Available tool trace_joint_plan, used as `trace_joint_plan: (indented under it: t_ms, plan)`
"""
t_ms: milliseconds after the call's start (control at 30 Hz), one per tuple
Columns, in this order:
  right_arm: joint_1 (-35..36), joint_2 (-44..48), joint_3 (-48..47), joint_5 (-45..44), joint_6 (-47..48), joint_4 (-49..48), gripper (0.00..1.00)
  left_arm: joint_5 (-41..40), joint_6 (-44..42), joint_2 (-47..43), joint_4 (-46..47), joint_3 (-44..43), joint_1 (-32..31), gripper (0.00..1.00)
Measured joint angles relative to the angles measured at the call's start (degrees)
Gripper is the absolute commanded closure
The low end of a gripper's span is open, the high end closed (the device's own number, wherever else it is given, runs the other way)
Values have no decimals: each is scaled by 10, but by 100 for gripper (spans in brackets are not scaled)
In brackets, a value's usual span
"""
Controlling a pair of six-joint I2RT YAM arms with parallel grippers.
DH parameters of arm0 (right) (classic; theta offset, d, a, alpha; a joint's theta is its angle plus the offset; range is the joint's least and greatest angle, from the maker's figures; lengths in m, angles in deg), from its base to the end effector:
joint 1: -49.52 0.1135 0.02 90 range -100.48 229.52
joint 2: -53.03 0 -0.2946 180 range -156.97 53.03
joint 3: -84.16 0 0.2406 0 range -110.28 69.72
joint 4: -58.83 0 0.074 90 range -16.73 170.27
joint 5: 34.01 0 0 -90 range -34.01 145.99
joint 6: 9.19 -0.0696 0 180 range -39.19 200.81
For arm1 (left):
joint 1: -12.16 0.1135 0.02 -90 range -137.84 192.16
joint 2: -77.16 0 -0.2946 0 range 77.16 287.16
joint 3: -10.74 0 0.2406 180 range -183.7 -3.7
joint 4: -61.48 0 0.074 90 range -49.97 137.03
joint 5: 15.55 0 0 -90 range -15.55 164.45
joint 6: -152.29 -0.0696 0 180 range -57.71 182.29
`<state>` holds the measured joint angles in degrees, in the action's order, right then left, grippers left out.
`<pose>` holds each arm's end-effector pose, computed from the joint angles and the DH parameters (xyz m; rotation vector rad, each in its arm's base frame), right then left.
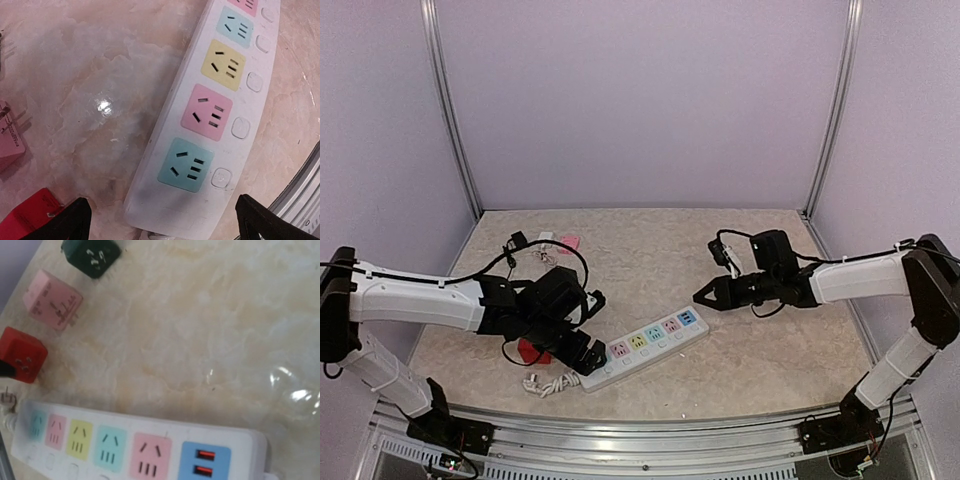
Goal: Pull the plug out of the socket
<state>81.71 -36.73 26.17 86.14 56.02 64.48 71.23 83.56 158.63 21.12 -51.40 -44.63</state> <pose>0.2606 0.2053 0.1999 -0.4616 2.3144 1.1051 0.1543 -0.2286 0.2013 0.7946 2.5474 -0.3969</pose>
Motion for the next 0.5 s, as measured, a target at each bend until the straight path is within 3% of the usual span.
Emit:
trace_joint_plan:
  t_ms: [267,500]
  plan:
    - [-11,14,1,0,3,6,82,16,-44,76,-26,-29,-22,1]
    - [-26,30,3,0,10,19,81,63,-73,88,-29,-30,-29,3]
